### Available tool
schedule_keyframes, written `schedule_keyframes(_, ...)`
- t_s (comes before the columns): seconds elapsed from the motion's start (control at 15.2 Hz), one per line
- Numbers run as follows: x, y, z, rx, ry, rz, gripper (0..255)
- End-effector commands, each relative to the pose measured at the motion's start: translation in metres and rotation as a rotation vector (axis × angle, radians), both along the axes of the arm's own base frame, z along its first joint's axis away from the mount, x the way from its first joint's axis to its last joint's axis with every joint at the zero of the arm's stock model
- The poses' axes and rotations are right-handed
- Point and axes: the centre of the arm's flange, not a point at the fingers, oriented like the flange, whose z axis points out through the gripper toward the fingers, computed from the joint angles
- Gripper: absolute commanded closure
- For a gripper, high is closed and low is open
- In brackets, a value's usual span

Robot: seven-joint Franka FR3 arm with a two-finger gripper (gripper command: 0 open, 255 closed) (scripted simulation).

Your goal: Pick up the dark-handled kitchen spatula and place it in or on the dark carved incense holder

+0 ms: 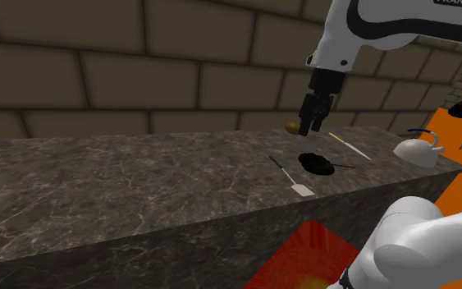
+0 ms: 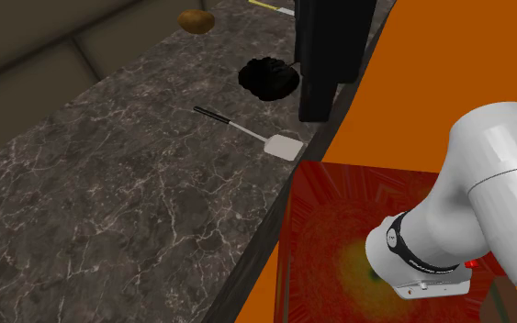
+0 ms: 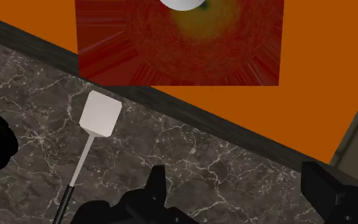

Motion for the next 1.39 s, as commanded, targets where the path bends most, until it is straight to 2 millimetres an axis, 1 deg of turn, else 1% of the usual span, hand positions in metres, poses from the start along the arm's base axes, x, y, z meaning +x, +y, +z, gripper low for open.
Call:
schedule_keyframes(0.0, 0.000, 0.000, 0.000, 0.000, 0.000, 0.000, 0)
schedule_keyframes(0.66, 0.043, -0.061, -0.099, -0.056, -0.034, -0.193, 0)
schedule_keyframes(1.32, 0.076, -0.136, -0.193, -0.112, -0.068, -0.385, 0)
